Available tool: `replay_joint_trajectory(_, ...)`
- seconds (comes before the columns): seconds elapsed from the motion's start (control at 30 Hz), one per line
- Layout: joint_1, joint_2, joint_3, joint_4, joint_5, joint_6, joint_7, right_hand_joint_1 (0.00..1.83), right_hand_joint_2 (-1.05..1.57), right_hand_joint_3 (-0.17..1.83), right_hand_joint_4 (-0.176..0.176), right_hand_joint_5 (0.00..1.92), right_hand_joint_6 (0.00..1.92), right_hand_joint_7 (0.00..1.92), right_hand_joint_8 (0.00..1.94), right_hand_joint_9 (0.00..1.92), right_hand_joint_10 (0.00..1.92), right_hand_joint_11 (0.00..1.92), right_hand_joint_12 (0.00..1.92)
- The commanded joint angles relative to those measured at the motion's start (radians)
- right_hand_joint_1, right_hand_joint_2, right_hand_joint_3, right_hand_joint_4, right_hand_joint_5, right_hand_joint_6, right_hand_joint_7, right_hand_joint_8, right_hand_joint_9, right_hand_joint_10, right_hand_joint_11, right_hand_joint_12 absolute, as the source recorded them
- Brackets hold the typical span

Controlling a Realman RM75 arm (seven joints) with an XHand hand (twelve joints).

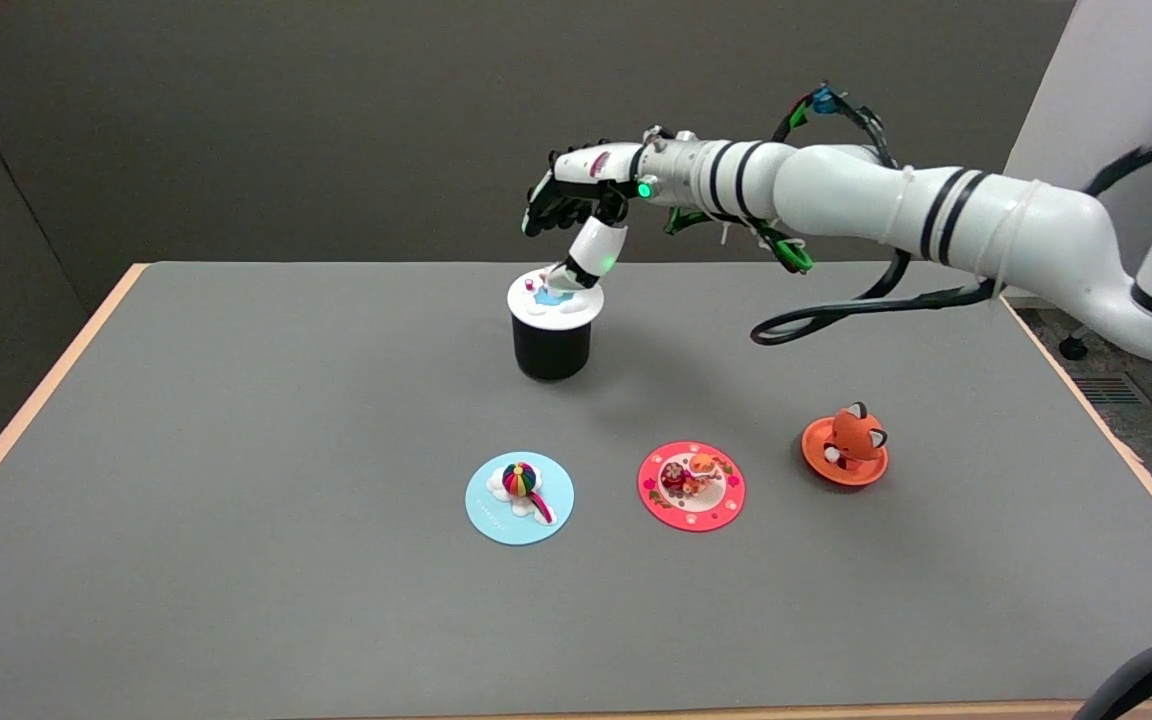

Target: Place the white cup lid onto the cup.

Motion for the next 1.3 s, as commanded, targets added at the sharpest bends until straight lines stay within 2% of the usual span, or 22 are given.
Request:
replay_joint_trajectory(0.03, -0.206, 0.179, 0.270, -0.132, -0.085, 0.115, -0.002, 0.74, 0.35, 0.91, -0.008, 0.61, 0.20, 0.63, 0.18, 0.67, 0.21, 0.47, 0.80)
replay_joint_trajectory(0.17, -0.286, 0.221, 0.361, -0.149, -0.078, 0.181, 0.001, 0.75, 0.38, 0.92, -0.030, 0.64, 0.22, 0.66, 0.18, 0.68, 0.22, 0.50, 0.76)
replay_joint_trajectory(0.33, -0.411, 0.271, 0.459, -0.195, -0.062, 0.297, 0.005, 0.76, 0.39, 0.92, -0.039, 0.65, 0.22, 0.68, 0.18, 0.71, 0.22, 0.52, 0.79)
replay_joint_trajectory(0.7, -0.739, 0.354, 0.712, -0.359, 0.090, 0.454, -0.063, 0.79, 0.43, 0.93, -0.075, 0.68, 0.22, 0.71, 0.19, 0.72, 0.23, 0.52, 0.85)
replay_joint_trajectory(0.77, -0.810, 0.362, 0.746, -0.393, 0.130, 0.533, -0.076, 0.79, 0.43, 0.93, -0.078, 0.68, 0.22, 0.71, 0.19, 0.72, 0.23, 0.52, 0.86)
replay_joint_trajectory(1.03, -1.039, 0.377, 0.876, -0.537, 0.258, 0.692, -0.246, 0.79, 0.44, 0.93, -0.081, 0.69, 0.22, 0.71, 0.19, 0.72, 0.23, 0.52, 0.87)
replay_joint_trajectory(1.3, -1.170, 0.376, 0.964, -0.620, 0.281, 0.756, -0.303, 0.79, 0.46, 0.91, -0.074, 0.71, 0.22, 0.73, 0.20, 0.74, 0.23, 0.51, 0.87)
